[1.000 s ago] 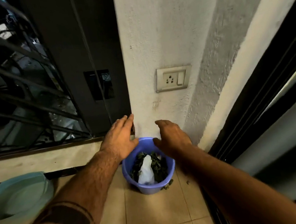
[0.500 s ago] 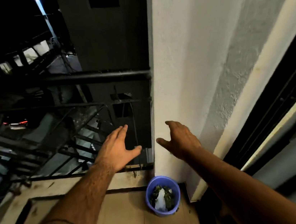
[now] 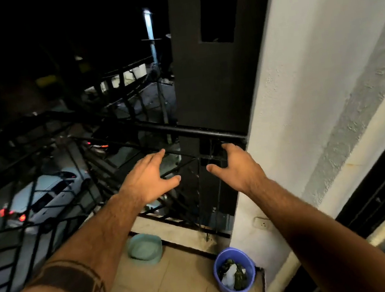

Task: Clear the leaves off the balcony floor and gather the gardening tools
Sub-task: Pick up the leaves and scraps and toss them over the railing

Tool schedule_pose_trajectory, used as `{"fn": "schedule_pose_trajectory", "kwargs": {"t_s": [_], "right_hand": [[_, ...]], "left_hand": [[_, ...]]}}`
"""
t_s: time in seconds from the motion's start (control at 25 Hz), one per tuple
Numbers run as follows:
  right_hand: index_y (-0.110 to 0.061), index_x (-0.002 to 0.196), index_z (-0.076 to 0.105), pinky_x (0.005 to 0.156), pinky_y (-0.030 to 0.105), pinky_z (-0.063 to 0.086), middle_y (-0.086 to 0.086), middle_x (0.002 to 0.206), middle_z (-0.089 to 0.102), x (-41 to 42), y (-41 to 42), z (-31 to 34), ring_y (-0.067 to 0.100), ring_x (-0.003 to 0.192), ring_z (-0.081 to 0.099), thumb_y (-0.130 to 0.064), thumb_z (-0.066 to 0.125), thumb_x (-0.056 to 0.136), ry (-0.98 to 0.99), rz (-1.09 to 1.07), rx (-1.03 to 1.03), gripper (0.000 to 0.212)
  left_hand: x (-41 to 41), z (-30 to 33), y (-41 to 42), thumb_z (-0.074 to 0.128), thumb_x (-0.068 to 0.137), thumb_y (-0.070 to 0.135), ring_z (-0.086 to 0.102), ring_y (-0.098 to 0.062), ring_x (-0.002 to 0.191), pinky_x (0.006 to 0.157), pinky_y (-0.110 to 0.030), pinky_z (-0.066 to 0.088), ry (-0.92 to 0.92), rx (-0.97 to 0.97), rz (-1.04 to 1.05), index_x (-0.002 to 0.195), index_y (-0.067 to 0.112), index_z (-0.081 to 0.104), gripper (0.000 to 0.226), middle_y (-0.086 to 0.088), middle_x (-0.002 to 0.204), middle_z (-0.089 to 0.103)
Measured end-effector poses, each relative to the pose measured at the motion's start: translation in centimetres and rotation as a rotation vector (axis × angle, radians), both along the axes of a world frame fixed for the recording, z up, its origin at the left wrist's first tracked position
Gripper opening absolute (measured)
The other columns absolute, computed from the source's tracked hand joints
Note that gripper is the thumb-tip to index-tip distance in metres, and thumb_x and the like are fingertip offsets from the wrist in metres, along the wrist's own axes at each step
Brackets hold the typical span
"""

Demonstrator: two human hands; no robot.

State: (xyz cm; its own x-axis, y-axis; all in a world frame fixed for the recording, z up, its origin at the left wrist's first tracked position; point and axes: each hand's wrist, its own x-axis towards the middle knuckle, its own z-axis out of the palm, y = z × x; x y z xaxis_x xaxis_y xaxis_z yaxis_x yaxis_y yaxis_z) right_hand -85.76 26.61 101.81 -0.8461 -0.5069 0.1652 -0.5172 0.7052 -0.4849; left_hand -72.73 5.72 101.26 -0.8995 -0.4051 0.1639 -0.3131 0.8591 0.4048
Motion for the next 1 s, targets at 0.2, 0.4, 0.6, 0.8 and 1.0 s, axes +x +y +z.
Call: {"fn": "schedule_pose_trajectory", "kwargs": {"t_s": [0.2, 0.4, 0.6, 0.8, 1.0], "right_hand": [[-0.017, 0.152, 0.034, 0.108, 0.045, 0.044, 0.006, 0.152, 0.044, 3.6, -4.9, 1.2, 0.027, 0.138, 0.043, -0.061, 0.065, 0.086, 0.004, 0.21, 0.022, 0.085], [-0.017, 0.152, 0.034, 0.109, 0.044, 0.044, 0.007, 0.152, 0.043, 8.3, -12.4, 1.6, 0.026, 0.14, 0.042, -0.06, 0.065, 0.086, 0.022, 0.406, 0.049, 0.085], [-0.016, 0.152, 0.034, 0.109, 0.042, 0.042, 0.008, 0.152, 0.043, 14.3, -22.1, 1.5, 0.027, 0.139, 0.041, -0.061, 0.066, 0.086, 0.035, 0.556, 0.094, 0.086], [-0.014, 0.153, 0.035, 0.114, 0.04, 0.036, 0.009, 0.153, 0.042, 23.1, -32.0, 0.4, 0.026, 0.142, 0.036, -0.069, 0.058, 0.087, 0.068, 0.785, 0.067, 0.089], [-0.009, 0.157, 0.026, 0.124, 0.039, 0.017, 0.012, 0.165, 0.023, 33.8, -39.8, -1.3, 0.026, 0.152, 0.019, -0.079, 0.044, 0.087, 0.082, 1.079, 0.058, 0.101]], "left_hand": [[7.2, 0.8, -2.1, 0.062, 0.083, 0.064, 0.028, -0.025, 0.146, 0.118, -0.037, 0.028, -0.009, -0.001, 0.186, 0.159, 0.025, 0.019, 0.095, -0.004, 0.16, 0.029], [15.2, 0.2, -6.9, 0.06, 0.081, 0.068, 0.031, -0.025, 0.145, 0.118, -0.038, 0.03, -0.024, 0.005, 0.381, 0.158, 0.024, 0.022, 0.096, -0.006, 0.16, 0.031], [24.3, -0.3, -13.0, 0.058, 0.075, 0.071, 0.036, -0.026, 0.142, 0.116, -0.038, 0.033, -0.035, 0.0, 0.554, 0.155, 0.022, 0.029, 0.098, -0.008, 0.156, 0.037], [35.6, -0.8, -17.5, 0.035, 0.069, 0.086, 0.032, -0.027, 0.145, 0.119, -0.036, 0.026, -0.05, -0.133, 0.764, 0.155, 0.018, 0.031, 0.11, -0.007, 0.157, 0.037], [46.3, -1.9, -17.6, 0.028, 0.074, 0.091, 0.01, -0.024, 0.154, 0.125, -0.038, 0.01, -0.082, -0.171, 1.064, 0.16, 0.018, 0.014, 0.114, -0.004, 0.166, 0.016]]}}
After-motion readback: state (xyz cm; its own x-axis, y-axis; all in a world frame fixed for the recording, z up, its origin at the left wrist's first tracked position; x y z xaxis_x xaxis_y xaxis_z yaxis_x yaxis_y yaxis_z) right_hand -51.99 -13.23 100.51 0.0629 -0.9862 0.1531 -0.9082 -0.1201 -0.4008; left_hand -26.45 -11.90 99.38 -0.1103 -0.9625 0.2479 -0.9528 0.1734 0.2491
